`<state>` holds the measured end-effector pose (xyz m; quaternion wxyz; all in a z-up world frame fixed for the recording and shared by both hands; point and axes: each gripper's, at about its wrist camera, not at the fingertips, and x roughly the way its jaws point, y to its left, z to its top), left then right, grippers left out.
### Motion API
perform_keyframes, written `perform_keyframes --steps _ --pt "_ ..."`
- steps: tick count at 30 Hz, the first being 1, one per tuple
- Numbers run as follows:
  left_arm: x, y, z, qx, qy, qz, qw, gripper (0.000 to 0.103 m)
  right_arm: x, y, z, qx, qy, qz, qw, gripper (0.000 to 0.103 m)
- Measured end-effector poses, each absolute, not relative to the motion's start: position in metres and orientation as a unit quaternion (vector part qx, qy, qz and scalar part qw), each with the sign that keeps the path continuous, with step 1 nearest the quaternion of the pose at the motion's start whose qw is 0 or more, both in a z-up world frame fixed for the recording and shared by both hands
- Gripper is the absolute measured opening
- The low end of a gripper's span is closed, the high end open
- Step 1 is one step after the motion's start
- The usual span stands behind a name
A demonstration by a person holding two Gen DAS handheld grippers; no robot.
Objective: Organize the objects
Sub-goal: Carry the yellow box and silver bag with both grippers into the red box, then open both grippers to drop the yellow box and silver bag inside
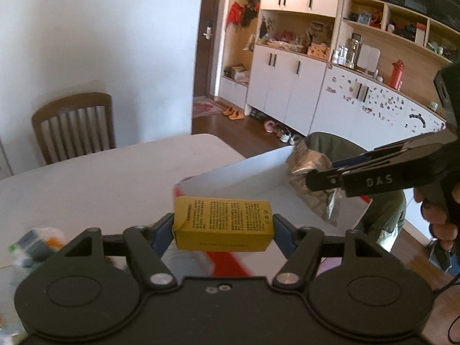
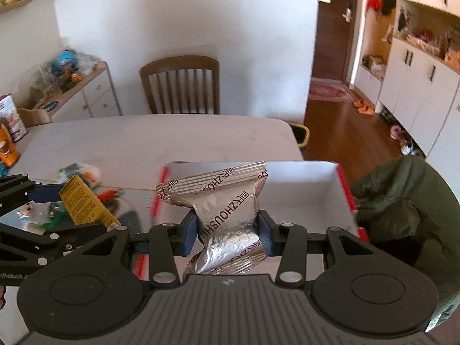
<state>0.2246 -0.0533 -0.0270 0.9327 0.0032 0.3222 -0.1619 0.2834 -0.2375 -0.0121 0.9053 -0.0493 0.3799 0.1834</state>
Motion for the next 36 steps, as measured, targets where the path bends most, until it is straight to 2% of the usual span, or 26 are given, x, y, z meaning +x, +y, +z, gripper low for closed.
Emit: perform_keyframes --steps 7,15,23,36 --pt "0.266 -0.103 -0.046 0.012 0.359 -0.181 0.915 0.07 0.32 -0.281 -0.034 -0.028 0.41 0.17 0.896 0.044" --pt "0.303 -0.137 -0.086 0.035 0.413 -0.177 0.892 0.07 0.354 -0.289 -0.062 -0.039 0.425 0.182 0.886 0.044" --pt "0.341 -0.147 -0.118 0.04 0.472 -0.161 0.866 0.07 0.386 -0.273 -0.098 -0.077 0.464 0.184 0.863 0.044" --pt "0.371 -0.159 -0.142 0.052 0.548 -0.152 0.821 0.07 0.415 -0.265 -0.143 -0.099 0.529 0.172 0.825 0.043"
